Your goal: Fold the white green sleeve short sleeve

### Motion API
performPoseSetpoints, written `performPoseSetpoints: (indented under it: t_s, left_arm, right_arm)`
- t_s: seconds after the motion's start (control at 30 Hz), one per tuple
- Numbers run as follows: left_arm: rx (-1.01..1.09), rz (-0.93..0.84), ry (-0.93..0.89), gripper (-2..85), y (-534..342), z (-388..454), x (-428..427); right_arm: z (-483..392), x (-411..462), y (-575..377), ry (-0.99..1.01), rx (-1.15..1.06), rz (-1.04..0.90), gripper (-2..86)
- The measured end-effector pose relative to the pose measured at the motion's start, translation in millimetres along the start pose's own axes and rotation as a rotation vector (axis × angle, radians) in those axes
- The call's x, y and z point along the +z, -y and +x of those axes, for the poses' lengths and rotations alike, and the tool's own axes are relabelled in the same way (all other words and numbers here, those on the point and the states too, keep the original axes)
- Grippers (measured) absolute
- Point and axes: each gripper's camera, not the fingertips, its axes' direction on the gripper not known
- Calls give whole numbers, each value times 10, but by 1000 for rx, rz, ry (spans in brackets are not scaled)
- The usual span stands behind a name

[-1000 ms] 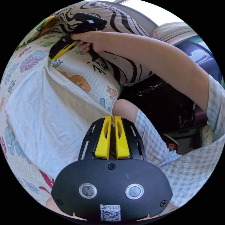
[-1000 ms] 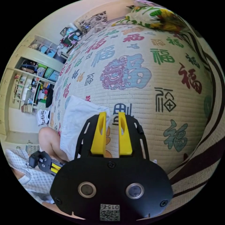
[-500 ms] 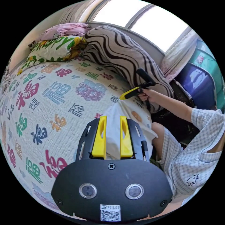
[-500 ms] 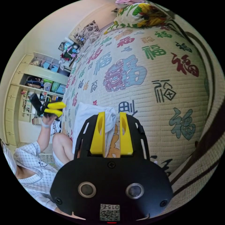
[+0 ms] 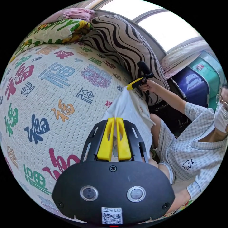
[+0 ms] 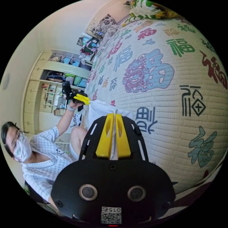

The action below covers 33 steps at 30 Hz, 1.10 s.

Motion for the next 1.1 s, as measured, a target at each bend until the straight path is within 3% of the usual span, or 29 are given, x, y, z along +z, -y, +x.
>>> performPoseSetpoints:
  t_s: [0.23, 0.37, 0.43, 0.6, 0.7, 0.8, 0.9, 1.1]
  left_arm:
    - [-147, 66, 32, 31, -105, -213, 181]
    - [-176, 208, 87, 56, -429, 194, -50]
    - [-207, 187, 92, 62, -549, 412, -13]
    - [-157, -11, -7, 74, -715, 1105, 573]
    - [-10, -189, 211, 74, -514, 1560, 872]
    - [134, -325, 47, 77, -329, 1896, 1324]
    - [260, -494, 267, 81, -345, 2138, 1876]
    - [259, -520, 278, 20, -397, 2076, 2085]
  right_arm:
    - [9, 76, -1, -200, 63, 7, 38]
    - [-456, -21, -370, -454, -34, -45, 52]
    - [-690, 16, -617, -529, -70, -67, 62]
    - [-835, 286, -1432, -544, 30, -146, 78]
    - [-761, 379, -1737, -471, 114, -114, 67]
    - [-741, 331, -1854, -369, 171, -91, 65]
    - [-748, 338, -1947, -331, 188, -110, 67]
    - [-754, 417, -2019, -339, 196, -146, 6]
